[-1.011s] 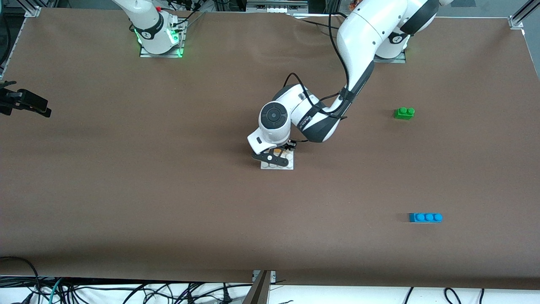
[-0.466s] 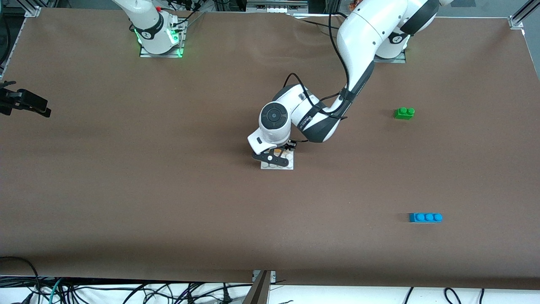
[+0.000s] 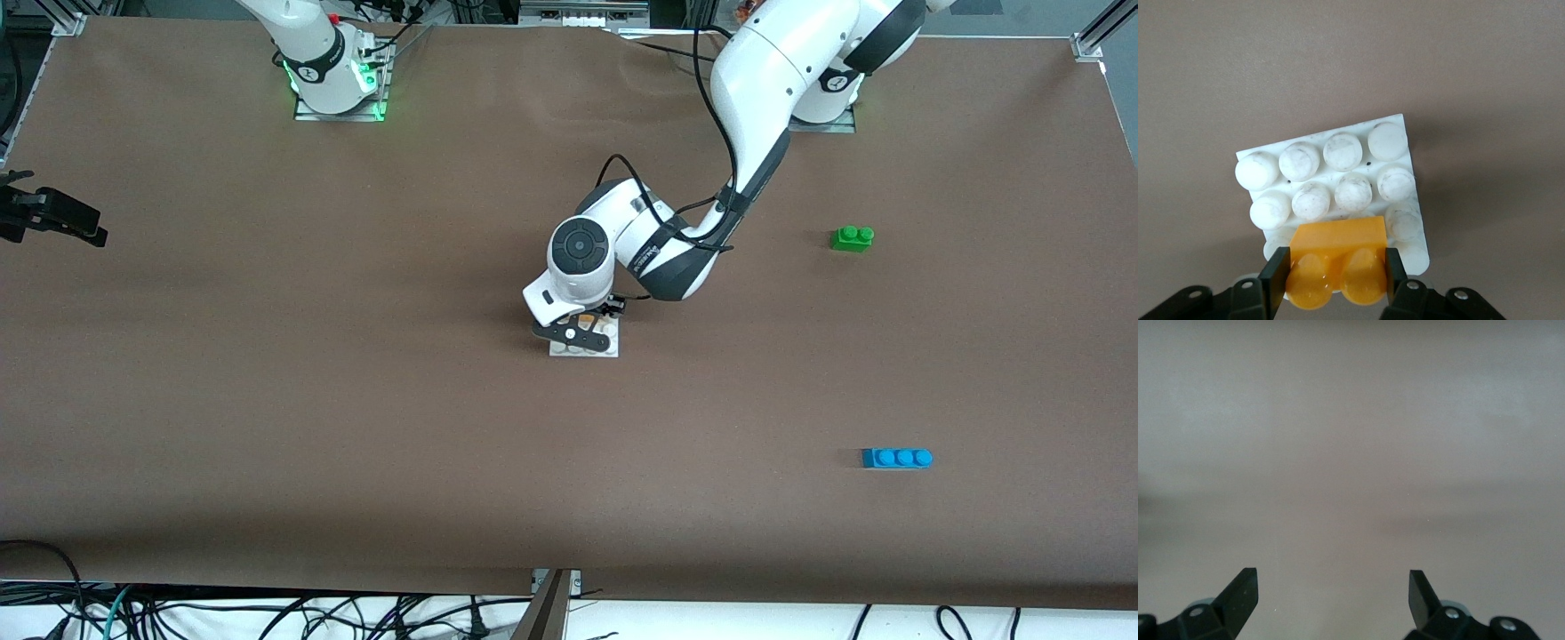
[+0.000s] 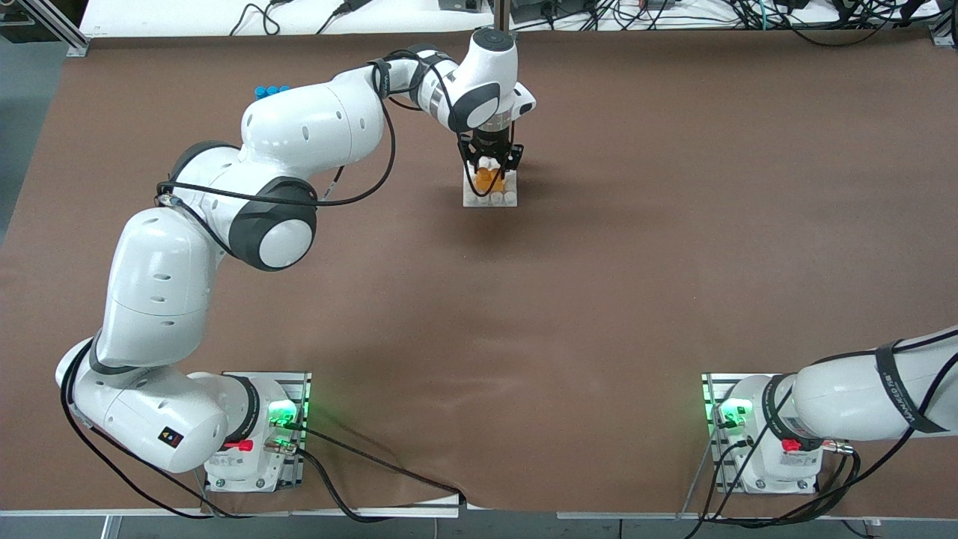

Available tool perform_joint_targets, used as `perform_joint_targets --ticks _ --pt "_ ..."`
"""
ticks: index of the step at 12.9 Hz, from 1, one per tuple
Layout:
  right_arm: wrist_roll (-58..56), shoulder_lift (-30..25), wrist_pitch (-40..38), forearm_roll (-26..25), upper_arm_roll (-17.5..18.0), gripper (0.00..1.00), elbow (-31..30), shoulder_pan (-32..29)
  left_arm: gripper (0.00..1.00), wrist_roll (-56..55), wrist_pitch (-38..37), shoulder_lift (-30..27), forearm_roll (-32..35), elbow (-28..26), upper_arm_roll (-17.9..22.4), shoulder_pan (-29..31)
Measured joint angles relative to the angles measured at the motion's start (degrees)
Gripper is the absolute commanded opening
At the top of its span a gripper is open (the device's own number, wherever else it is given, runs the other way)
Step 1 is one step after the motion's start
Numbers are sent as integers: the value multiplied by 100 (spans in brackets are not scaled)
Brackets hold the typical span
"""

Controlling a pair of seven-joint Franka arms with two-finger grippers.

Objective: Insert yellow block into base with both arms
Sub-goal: 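Press the yellow brick down onto the base plate with the left gripper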

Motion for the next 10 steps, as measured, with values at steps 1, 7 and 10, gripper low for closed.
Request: perform_joint_targets --ticks 1,7,10 --pt "0 0 0 0 0 100 0 0 13 0 0 0 -1 0 0 0" --pt "0 0 0 0 0 100 0 0 13 0 -3 1 -26 5 2 7" --pt "0 0 0 0 0 100 0 0 13 1 -3 2 -105 9 3 34"
